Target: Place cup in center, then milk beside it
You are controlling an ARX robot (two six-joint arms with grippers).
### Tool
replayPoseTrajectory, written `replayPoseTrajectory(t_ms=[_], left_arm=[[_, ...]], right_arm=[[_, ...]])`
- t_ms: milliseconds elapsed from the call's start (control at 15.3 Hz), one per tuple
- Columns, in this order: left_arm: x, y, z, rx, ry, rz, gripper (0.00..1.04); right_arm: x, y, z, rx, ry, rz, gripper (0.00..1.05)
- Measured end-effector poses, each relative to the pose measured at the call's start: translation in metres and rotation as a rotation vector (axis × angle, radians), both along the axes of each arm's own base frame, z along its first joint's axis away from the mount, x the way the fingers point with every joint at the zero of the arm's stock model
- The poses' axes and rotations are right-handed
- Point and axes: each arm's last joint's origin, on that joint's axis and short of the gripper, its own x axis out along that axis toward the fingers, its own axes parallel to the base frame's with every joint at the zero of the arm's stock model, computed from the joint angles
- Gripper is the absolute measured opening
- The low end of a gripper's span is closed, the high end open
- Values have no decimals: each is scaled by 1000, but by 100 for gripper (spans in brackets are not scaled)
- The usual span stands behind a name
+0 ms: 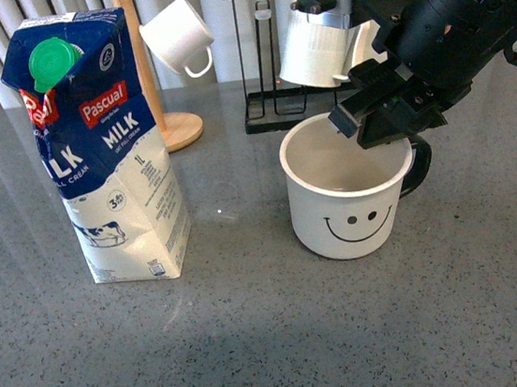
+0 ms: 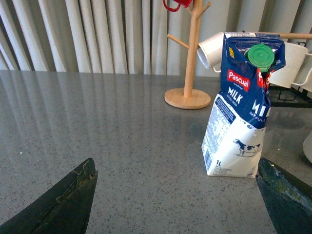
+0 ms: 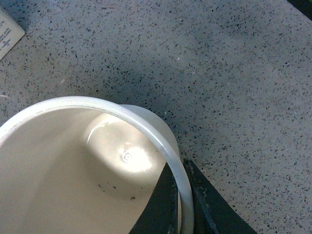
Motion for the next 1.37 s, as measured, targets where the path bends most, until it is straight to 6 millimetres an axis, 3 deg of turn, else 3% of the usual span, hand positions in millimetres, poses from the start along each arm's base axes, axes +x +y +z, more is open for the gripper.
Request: replayPoseTrajectory(t_ms=[196, 783, 913, 1043, 1174, 1370], left_arm=[[0, 0, 0, 0, 0, 0, 98], [0, 0, 0, 0, 0, 0, 98], [0, 0, 0, 0, 0, 0, 98], [0, 0, 0, 0, 0, 0, 98], [0, 0, 0, 0, 0, 0, 98], [0, 0, 0, 0, 0, 0, 98]], right_arm=[[0, 0, 0, -1, 0, 1, 7], [-1, 6, 5, 0, -38, 26, 100], [-4, 4, 24, 30, -80, 25, 98], [-10, -3, 55, 105, -177, -1, 98], [-22, -21, 84, 204, -297, -66, 98], [-60, -64, 92, 353, -462, -217, 98]])
